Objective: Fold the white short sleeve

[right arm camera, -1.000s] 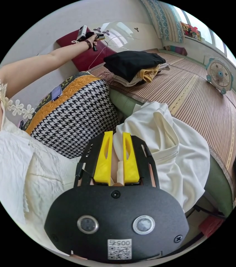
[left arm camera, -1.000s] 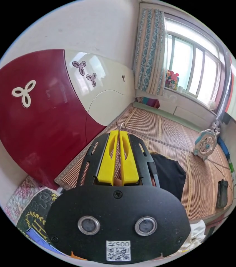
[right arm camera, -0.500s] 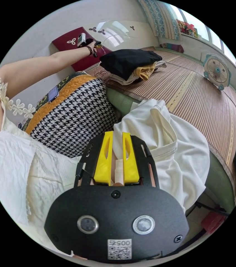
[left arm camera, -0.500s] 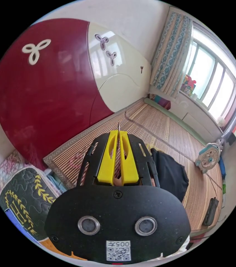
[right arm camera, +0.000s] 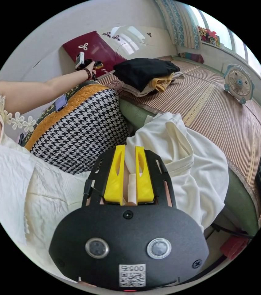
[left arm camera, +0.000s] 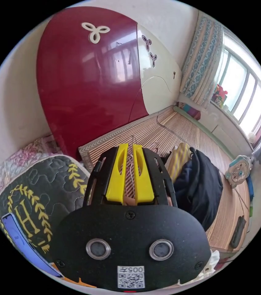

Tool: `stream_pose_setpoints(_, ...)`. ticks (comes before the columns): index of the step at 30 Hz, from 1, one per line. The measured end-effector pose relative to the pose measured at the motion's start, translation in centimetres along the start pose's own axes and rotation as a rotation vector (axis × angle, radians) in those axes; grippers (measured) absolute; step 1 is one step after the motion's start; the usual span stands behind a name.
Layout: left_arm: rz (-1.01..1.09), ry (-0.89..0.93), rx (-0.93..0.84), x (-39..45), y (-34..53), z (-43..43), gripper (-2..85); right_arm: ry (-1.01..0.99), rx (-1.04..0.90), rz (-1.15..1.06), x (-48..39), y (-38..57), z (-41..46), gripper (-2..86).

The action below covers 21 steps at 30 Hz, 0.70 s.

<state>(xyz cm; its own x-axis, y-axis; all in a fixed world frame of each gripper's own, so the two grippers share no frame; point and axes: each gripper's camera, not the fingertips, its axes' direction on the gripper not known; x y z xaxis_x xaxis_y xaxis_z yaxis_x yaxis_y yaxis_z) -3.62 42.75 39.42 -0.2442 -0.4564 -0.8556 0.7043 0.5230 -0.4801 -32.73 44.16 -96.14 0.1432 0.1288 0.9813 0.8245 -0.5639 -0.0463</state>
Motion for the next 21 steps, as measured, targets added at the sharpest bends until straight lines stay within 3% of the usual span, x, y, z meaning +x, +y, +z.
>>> stream_pose_setpoints(5, 0.049, 0.074, 0.067, 1.8, 1.7, -3.9, 5.0, 0.035, 0.029, -0.023, -1.0, 1.0, -1.3, 6.2)
stream_pose_setpoints(12, 0.463, 0.212, 0.157, 12.6, 8.9, -10.3, 4.9, 0.137, 0.107, -0.004, -0.7, 3.4, -5.1, 6.3)
stream_pose_setpoints(17, 0.673, 0.385, 0.046, 20.1, 16.7, -10.3, 5.6, 0.247, 0.015, -0.077, -0.9, 6.7, -6.8, 9.3)
stream_pose_setpoints(21, 0.802, 0.434, -0.095, 25.9, 23.3, -7.7, 6.5, 0.135, -0.018, -0.127, -2.0, 8.7, -7.4, 11.0)
